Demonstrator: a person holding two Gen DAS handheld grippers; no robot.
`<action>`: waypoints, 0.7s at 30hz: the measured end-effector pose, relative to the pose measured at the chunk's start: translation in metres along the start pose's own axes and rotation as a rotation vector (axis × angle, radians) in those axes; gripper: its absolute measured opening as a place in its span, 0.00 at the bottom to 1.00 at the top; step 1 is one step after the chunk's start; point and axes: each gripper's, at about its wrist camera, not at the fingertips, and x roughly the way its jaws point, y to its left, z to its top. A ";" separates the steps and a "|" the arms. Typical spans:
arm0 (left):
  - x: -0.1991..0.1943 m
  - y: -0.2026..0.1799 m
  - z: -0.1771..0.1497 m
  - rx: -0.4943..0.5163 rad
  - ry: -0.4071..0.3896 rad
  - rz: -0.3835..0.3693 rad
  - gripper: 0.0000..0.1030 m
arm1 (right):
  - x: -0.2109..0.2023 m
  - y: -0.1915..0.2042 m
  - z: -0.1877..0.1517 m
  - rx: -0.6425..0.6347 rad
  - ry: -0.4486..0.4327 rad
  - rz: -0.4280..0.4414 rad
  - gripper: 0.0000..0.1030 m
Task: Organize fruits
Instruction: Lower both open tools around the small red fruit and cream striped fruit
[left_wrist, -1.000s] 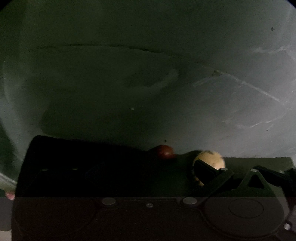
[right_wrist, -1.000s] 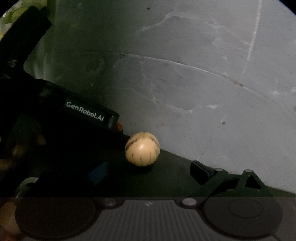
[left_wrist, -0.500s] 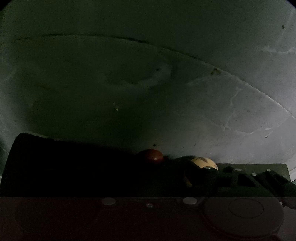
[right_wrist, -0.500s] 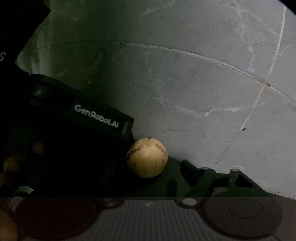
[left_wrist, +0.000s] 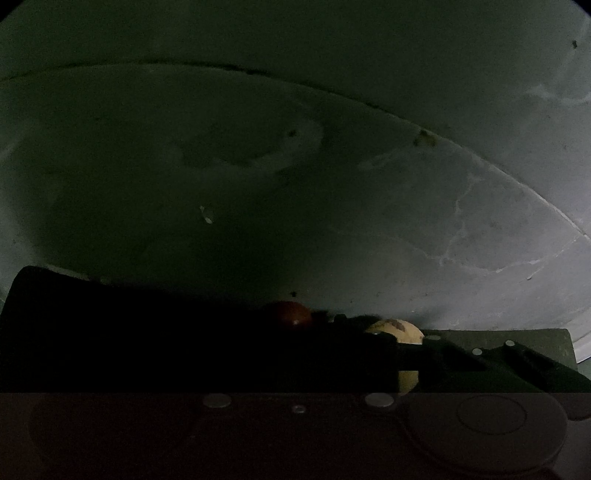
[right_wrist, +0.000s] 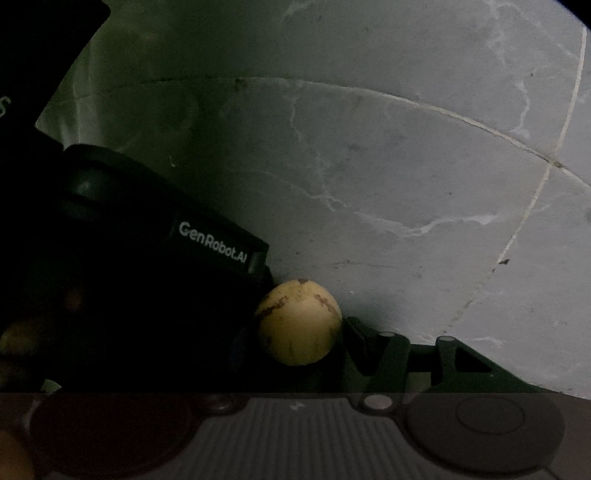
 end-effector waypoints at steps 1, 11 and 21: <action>-0.001 -0.001 0.000 0.000 0.000 0.000 0.35 | 0.000 0.000 0.000 0.003 -0.001 0.002 0.57; -0.005 -0.005 -0.003 0.020 0.007 -0.001 0.25 | -0.012 -0.003 -0.007 0.006 -0.030 0.005 0.54; -0.018 -0.004 -0.011 0.027 0.011 -0.010 0.25 | -0.026 -0.005 -0.028 0.038 -0.049 -0.007 0.54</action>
